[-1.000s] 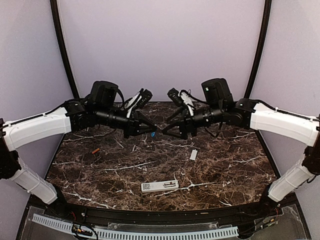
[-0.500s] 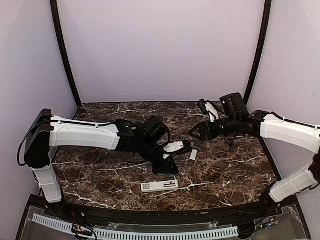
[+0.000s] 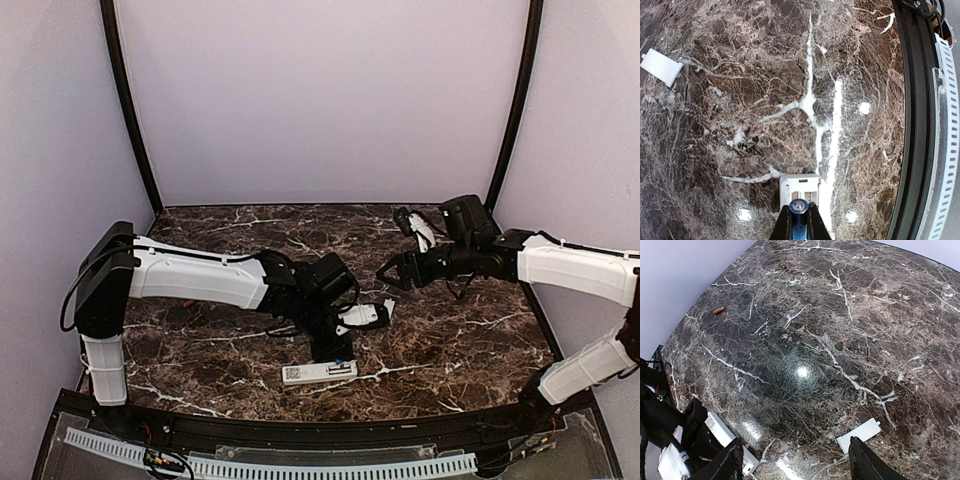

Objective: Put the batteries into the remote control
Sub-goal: Place the battery in the battery compartment.

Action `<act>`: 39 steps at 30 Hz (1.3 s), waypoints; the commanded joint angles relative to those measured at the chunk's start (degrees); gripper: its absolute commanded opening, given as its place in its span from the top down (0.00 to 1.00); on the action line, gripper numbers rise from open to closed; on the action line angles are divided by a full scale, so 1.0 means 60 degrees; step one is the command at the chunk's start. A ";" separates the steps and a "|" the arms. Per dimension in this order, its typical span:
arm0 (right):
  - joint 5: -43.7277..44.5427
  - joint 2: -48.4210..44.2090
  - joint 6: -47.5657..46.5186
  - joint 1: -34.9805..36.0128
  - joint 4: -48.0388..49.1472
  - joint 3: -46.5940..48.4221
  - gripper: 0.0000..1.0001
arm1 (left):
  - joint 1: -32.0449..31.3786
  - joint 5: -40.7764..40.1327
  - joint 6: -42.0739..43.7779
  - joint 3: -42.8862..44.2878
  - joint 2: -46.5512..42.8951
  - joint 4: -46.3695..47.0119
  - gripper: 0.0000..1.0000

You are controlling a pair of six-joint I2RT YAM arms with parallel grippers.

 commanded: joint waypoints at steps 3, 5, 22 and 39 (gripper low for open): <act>-0.0360 0.0511 -0.0149 -0.0070 0.0488 0.0003 0.31 | -0.0098 -0.0141 0.0237 0.0210 0.0148 -0.0348 1.00; -0.0386 0.0608 -0.0194 -0.0069 0.0418 0.0060 0.31 | -0.0095 -0.0002 0.0203 0.0213 0.0201 -0.0353 1.00; -0.0656 0.0872 -0.0172 -0.0083 0.0671 -0.0142 0.31 | -0.0094 -0.0044 0.0062 0.0377 0.0330 -0.0987 1.00; -0.1219 0.1619 -0.0564 -0.0315 0.0754 0.0232 0.31 | -0.0067 0.0444 -0.0102 0.0606 0.0536 -0.0848 1.00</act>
